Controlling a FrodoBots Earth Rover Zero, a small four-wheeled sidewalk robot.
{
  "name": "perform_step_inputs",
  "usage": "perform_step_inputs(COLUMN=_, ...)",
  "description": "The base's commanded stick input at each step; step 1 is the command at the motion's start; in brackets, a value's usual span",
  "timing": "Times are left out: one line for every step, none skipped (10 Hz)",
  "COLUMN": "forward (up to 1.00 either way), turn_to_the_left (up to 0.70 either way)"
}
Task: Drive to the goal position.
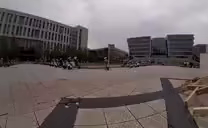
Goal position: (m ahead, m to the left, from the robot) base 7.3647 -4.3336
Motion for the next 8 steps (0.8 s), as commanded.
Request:
perform_step_inputs(forward=0.7, turn_to_the_left=-0.14)
perform_step_inputs(forward=0.7, turn_to_the_left=-0.14)
perform_step_inputs(forward=0.7, turn_to_the_left=-0.14)
perform_step_inputs(forward=0.7, turn_to_the_left=-0.14)
perform_step_inputs(forward=0.7, turn_to_the_left=-0.14)
perform_step_inputs(forward=0.7, turn_to_the_left=-0.14)
perform_step_inputs(forward=0.7, turn_to_the_left=-0.14)
perform_step_inputs(forward=0.7, turn_to_the_left=-0.14)
